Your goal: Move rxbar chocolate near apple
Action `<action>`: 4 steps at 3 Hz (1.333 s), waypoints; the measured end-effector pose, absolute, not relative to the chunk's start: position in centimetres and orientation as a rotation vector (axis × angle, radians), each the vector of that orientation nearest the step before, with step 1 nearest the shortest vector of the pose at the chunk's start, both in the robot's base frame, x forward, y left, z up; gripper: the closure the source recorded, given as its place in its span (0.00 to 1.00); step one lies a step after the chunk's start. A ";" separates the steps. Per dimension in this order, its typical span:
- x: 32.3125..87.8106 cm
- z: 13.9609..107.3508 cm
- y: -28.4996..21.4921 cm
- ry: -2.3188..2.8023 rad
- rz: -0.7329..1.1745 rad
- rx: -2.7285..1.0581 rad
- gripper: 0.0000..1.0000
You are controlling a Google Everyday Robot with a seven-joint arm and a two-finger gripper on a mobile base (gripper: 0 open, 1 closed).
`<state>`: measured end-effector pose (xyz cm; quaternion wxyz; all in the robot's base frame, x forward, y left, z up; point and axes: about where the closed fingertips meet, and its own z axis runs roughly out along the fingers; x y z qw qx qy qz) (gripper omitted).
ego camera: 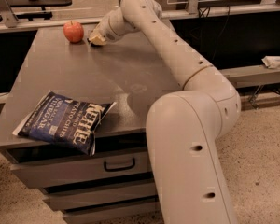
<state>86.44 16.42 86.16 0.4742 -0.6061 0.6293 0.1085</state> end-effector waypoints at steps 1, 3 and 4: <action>85.9 87.1 17.1 1.513 0.293 -1.481 0.30; 85.0 88.3 17.8 1.480 0.344 -1.477 0.00; 85.4 89.2 15.1 1.507 0.366 -1.427 0.00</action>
Offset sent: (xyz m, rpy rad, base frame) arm -0.0163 0.0100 0.0378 0.0762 -0.0188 0.0590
